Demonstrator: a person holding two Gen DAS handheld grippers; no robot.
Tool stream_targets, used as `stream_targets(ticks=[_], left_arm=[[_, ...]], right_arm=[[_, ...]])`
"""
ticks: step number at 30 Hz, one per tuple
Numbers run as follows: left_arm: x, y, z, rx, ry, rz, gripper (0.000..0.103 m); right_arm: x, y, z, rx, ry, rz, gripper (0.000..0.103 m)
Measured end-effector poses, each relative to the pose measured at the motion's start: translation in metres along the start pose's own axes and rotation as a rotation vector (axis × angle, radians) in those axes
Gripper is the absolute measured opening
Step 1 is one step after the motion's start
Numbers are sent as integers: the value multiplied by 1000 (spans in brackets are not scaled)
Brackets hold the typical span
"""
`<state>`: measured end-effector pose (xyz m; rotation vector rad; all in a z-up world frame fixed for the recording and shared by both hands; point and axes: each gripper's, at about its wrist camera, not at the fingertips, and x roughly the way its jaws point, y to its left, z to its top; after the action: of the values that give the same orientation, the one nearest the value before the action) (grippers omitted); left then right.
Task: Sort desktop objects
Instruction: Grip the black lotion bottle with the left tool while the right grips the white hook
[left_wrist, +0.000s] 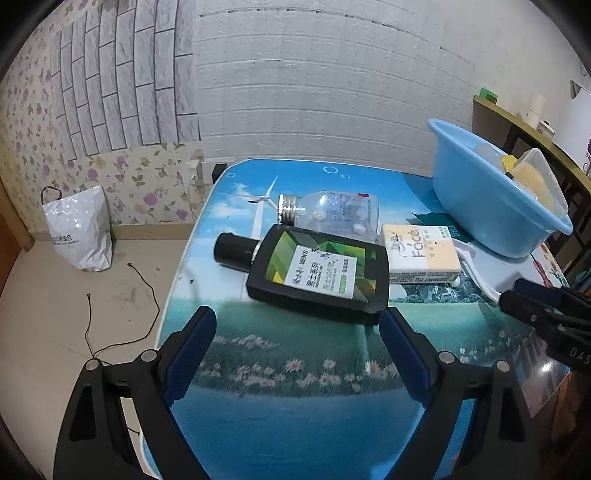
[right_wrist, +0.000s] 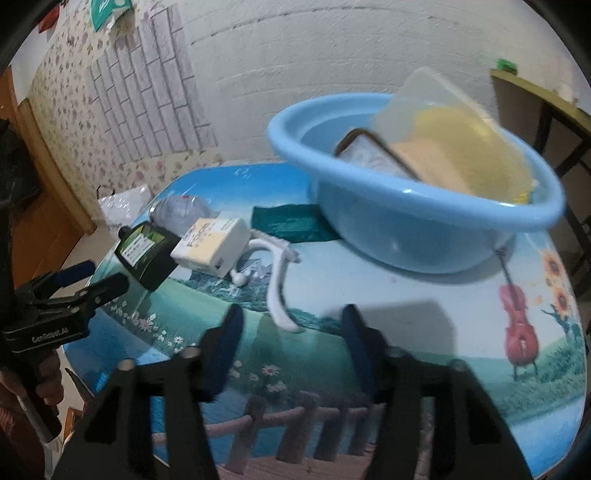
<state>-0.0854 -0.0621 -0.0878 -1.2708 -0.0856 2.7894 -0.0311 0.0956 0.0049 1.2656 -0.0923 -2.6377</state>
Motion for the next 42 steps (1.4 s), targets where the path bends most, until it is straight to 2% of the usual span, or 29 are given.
stream_targets(ticks=[5,8,11,21,23,26,42], left_arm=[[11,-5,6,16,4,-13,96],[16,-7,10,25,7,-19,96],[21,-10,13,32,21,-14,96],[35,-14,20,35,55,-15,96],[39,-12,22,30,77,-25,96],[37,-10,22,36,68,-28,90],[15,-17,-1,34,76,-11,89]], right_arm=[[13,7,6,-39,17,-14,37],[22,10,9,-69,41,-24,26],[23,8,9,-71,35,-21,18],[13,4,0,-62,52,28,15],[8,3,-4,-72,51,19,15],[1,-2,-11,-75,49,6,15],[-26,-32,-32,-24,47,-34,15]])
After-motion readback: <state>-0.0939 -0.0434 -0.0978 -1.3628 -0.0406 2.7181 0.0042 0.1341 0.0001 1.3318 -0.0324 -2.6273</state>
